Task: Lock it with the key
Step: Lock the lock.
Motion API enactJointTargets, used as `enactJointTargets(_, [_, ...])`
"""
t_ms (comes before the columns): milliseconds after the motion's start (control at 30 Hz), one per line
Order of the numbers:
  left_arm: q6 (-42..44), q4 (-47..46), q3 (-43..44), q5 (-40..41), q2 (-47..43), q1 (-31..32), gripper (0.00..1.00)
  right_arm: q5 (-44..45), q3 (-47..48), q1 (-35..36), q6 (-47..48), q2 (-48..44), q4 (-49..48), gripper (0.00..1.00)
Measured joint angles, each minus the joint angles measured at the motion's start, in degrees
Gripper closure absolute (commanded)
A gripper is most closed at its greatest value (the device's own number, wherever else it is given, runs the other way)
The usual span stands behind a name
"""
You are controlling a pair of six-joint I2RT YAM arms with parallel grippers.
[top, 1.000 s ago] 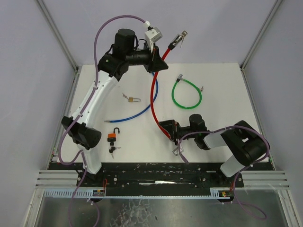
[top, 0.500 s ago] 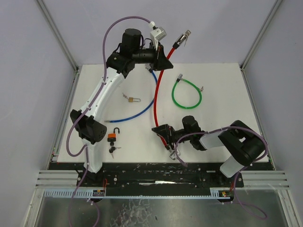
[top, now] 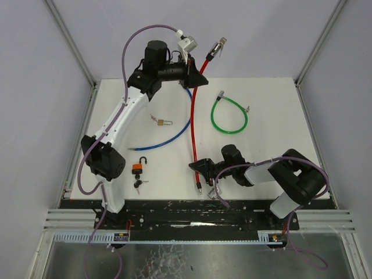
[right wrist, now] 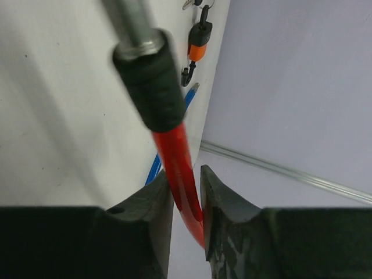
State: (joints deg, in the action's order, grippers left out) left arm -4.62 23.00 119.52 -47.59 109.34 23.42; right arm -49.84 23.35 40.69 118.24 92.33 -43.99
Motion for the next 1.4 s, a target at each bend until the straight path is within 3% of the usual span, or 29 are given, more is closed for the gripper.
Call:
enactJointTargets(100, [-0.5,-3.7,-6.1,0.0,-2.4,-0.6,1.00,0.5,-1.0,0.2,0.0,-1.7,-0.1,0.89])
enactJointTargets(333, [-2.4,-19.6,-23.4,0.4,-12.0,-0.9,1.00,1.4,-6.1,1.4,-0.2,-8.4,-2.0,1.00])
enactJointTargets(533, [-4.0,-41.1,-41.9,4.5,-23.1,-0.1,1.00,4.4,-8.0,2.5,-26.2,-18.5,-9.2,1.00])
enactJointTargets(700, [-1.4,-51.8,-52.2,11.2,-28.1,1.2,1.00,6.3,-5.9,2.3,-46.9,-22.0,-9.9,1.00])
enactJointTargets(800, [1.2,-55.7,-57.3,15.5,-29.3,1.8,1.00,5.1,1.9,0.7,-60.5,-21.9,-0.7,1.00])
enactJointTargets(1000, [7.1,-59.4,-68.0,26.6,-33.3,3.4,1.00,-0.1,28.3,-2.5,-79.1,-19.4,31.6,1.00])
enactJointTargets(1100, [11.0,-60.4,-73.2,33.6,-37.1,7.3,1.00,-5.1,33.9,-3.3,-87.4,-20.3,41.3,1.00])
enactJointTargets(1233, [17.1,-62.6,-78.1,41.8,-41.8,13.2,1.00,-13.0,36.0,-5.2,-98.4,-20.1,45.7,1.00])
enactJointTargets(1400, [25.3,-67.5,-82.7,52.2,-44.7,19.6,1.00,-21.5,35.9,-7.5,-116.8,-16.4,38.9,1.00])
